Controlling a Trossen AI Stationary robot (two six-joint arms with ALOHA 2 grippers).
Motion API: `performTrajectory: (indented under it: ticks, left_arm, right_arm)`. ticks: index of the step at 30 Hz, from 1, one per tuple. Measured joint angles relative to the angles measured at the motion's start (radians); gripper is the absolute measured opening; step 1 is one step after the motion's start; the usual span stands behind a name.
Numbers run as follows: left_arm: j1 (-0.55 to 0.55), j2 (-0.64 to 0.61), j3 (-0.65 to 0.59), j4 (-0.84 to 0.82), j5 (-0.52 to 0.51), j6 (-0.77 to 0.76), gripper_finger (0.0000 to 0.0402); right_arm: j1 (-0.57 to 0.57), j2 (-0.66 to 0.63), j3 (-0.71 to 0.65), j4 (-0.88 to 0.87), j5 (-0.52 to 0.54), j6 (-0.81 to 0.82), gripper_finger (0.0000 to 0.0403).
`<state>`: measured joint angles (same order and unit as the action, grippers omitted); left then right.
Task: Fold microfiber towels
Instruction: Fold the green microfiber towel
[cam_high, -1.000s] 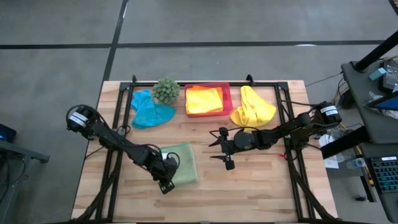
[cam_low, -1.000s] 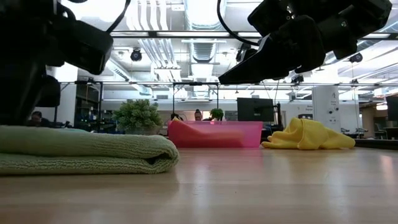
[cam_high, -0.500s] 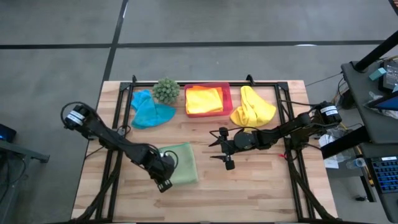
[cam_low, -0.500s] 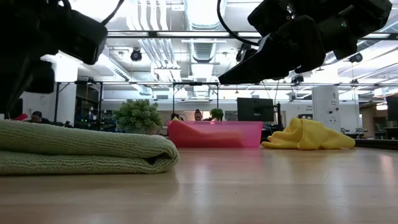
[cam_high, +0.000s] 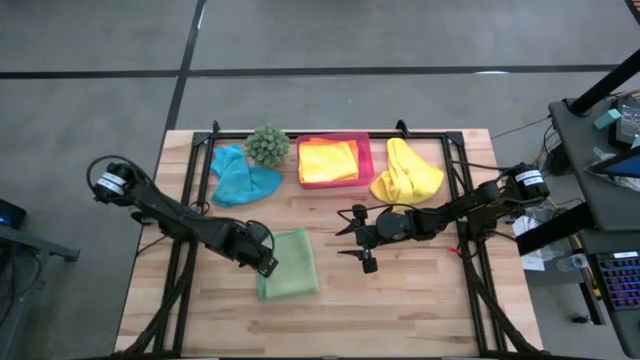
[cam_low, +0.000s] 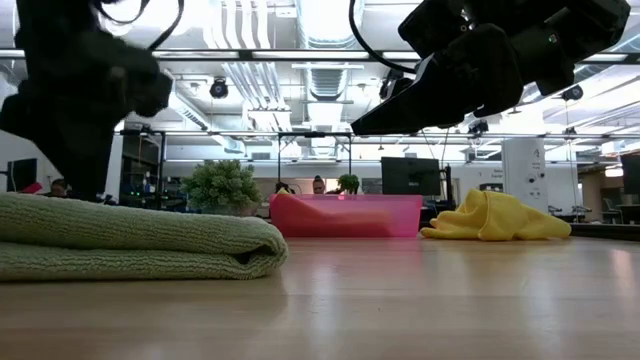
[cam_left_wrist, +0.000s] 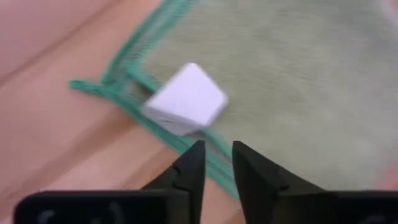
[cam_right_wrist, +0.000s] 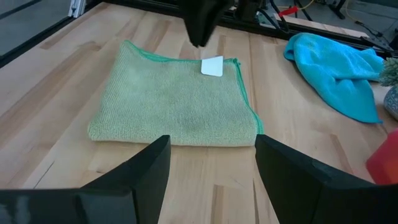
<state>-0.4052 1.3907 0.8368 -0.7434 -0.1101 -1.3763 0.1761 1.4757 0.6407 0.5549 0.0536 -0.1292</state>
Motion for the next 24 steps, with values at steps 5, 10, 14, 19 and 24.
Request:
performTrajectory:
  ticks: [5, 10, 14, 19, 24]
  left_arm:
    - [0.033, 0.0, -0.064, -0.002, -0.005, -0.048, 0.0127]
    - [0.051, 0.0, -0.097, 0.002, -0.062, -0.077, 0.0176]
    - [0.053, 0.0, -0.107, 0.035, -0.067, -0.077, 0.0192]
    - [0.053, 0.0, -0.126, 0.119, -0.067, -0.062, 0.0194]
    - [0.053, 0.0, -0.132, 0.156, -0.073, -0.053, 0.0194]
  right_arm:
    - [0.0, 0.0, 0.0, 0.0, 0.0, -0.014, 0.0224]
    - [0.0, 0.0, -0.002, 0.0, 0.0, -0.02, 0.0224]
    - [0.0, 0.0, -0.002, 0.0, 0.0, -0.022, 0.0224]
    - [0.0, 0.0, -0.002, 0.001, 0.0, -0.029, 0.0224]
    - [0.0, 0.0, -0.002, 0.004, 0.0, -0.03, 0.0224]
